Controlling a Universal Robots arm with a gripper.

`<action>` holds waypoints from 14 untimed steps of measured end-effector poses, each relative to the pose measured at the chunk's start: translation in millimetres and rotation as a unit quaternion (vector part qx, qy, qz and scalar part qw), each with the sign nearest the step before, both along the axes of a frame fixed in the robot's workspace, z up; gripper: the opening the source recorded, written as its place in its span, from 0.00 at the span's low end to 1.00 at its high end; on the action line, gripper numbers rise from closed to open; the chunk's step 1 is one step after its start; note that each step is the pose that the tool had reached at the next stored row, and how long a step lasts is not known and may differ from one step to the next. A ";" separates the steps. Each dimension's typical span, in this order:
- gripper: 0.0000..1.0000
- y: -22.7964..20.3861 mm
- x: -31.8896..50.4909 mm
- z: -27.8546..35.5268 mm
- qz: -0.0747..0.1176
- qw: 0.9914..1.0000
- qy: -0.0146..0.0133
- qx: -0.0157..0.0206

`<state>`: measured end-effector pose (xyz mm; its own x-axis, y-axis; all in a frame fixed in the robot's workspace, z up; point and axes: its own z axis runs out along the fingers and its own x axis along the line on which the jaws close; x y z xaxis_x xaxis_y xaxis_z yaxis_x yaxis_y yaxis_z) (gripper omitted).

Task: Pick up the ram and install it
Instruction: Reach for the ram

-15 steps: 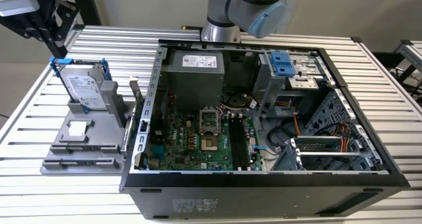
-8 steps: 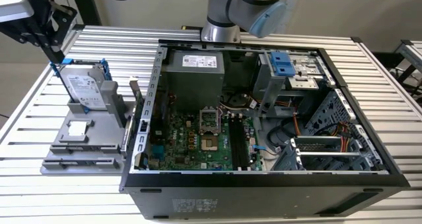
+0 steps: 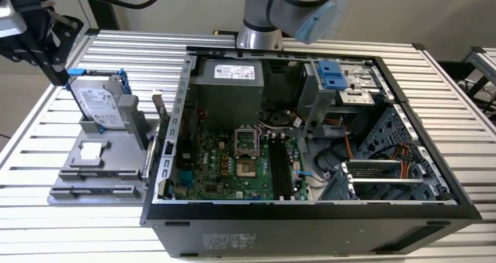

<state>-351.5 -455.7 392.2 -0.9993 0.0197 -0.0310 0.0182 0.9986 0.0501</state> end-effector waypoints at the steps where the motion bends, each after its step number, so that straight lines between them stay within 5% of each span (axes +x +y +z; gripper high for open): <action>1: 0.00 -3.1 0.0 0.0 0.000 1.000 0.000 0.000; 14: 0.00 -36.2 -6.2 0.0 0.000 1.000 0.000 0.000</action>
